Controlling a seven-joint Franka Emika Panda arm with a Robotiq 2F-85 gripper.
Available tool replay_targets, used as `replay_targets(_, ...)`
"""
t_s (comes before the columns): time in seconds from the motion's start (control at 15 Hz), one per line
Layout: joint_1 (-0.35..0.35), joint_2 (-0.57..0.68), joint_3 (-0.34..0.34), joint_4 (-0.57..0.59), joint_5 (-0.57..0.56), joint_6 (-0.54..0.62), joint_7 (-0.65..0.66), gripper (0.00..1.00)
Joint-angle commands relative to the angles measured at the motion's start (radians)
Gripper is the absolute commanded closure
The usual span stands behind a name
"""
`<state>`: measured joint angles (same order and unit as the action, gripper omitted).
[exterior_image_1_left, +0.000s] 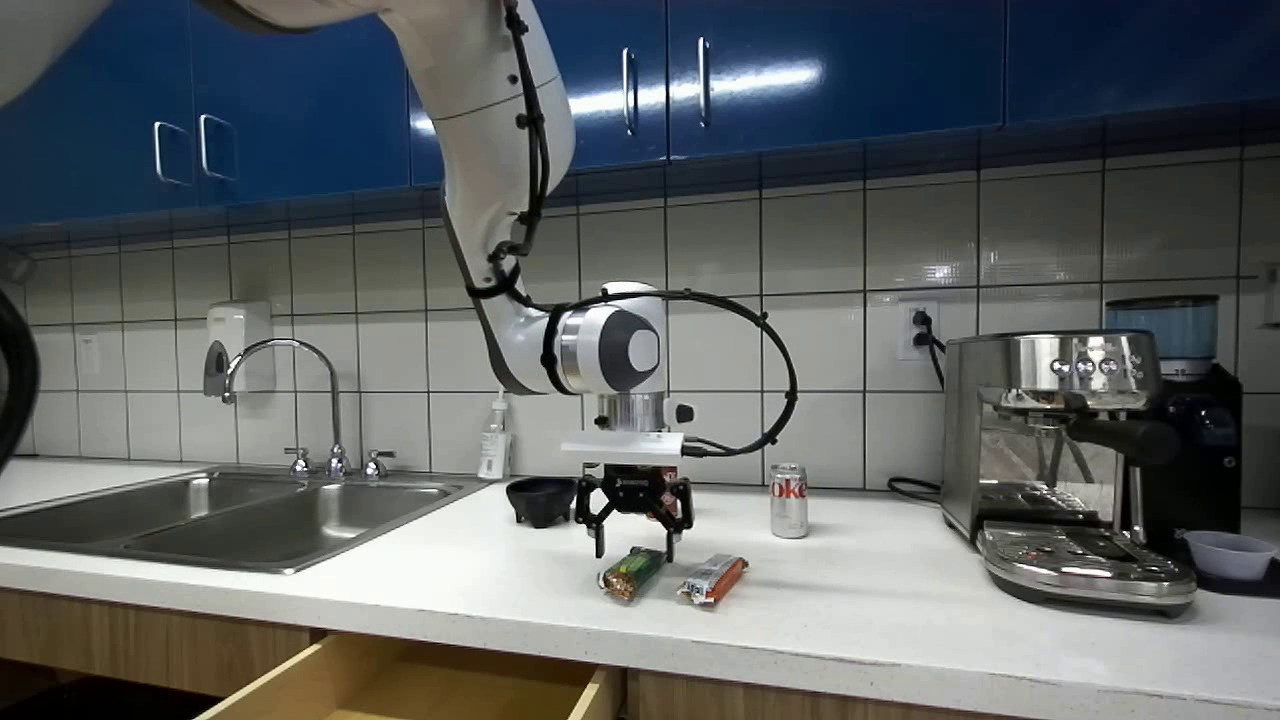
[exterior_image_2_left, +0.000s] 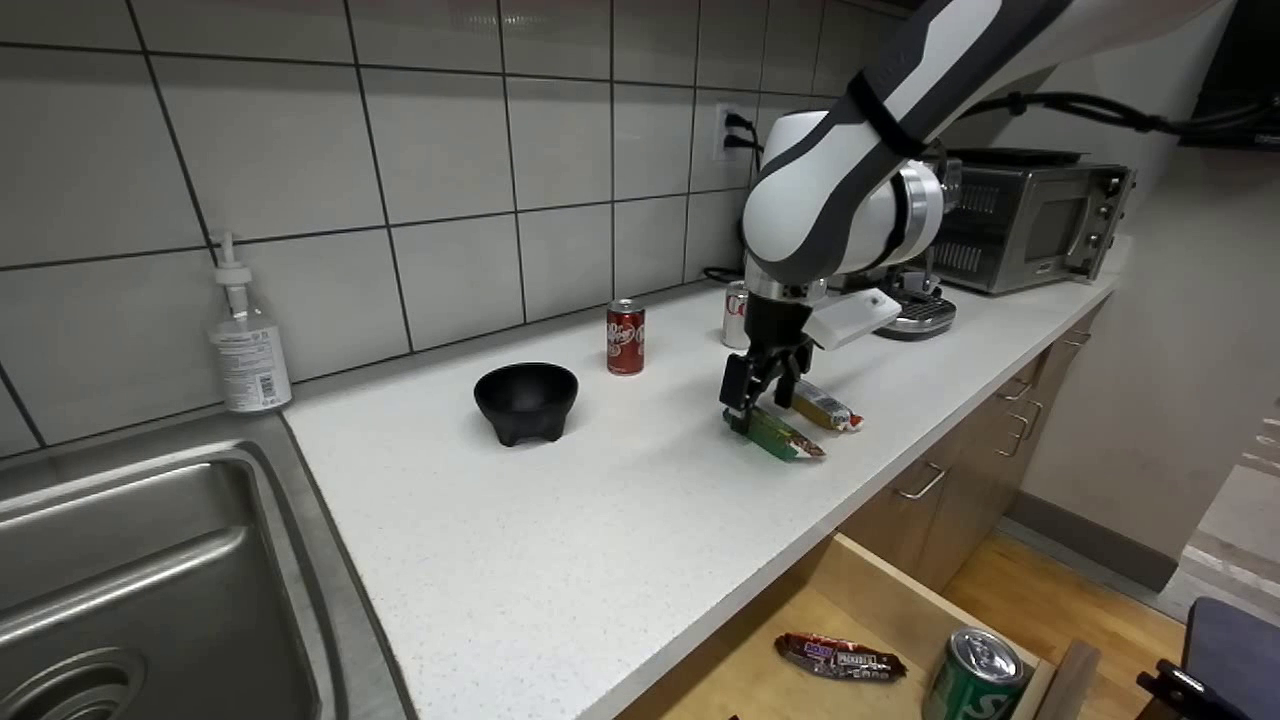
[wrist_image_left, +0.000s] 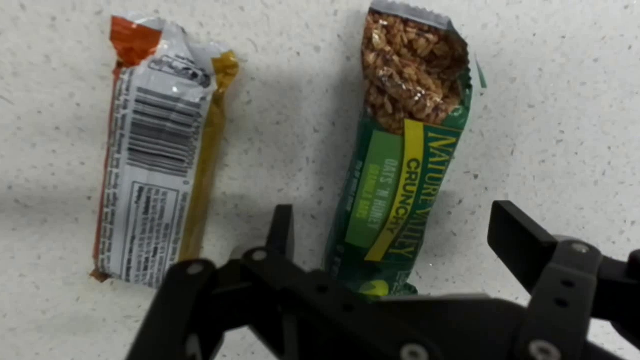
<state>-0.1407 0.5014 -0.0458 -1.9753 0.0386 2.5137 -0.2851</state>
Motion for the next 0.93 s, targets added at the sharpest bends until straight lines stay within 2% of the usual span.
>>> replay_targets(0.0, -0.02, 0.011, 0.019, 0.022, 0.011, -0.027, 0.011, 0.0)
replay_targets(0.13, -0.022, 0.012, 0.022, 0.022, 0.015, -0.024, 0.008, 0.0)
replay_targets(0.27, -0.024, 0.015, 0.024, 0.024, 0.019, -0.026, 0.006, 0.26)
replay_targets(0.47, -0.025, 0.016, 0.024, 0.023, 0.023, -0.025, 0.004, 0.51)
replay_targets(0.73, -0.026, 0.013, 0.025, 0.022, 0.027, -0.023, 0.003, 0.82)
replay_targets(0.87, -0.026, 0.01, 0.026, 0.02, 0.03, -0.022, 0.003, 0.85)
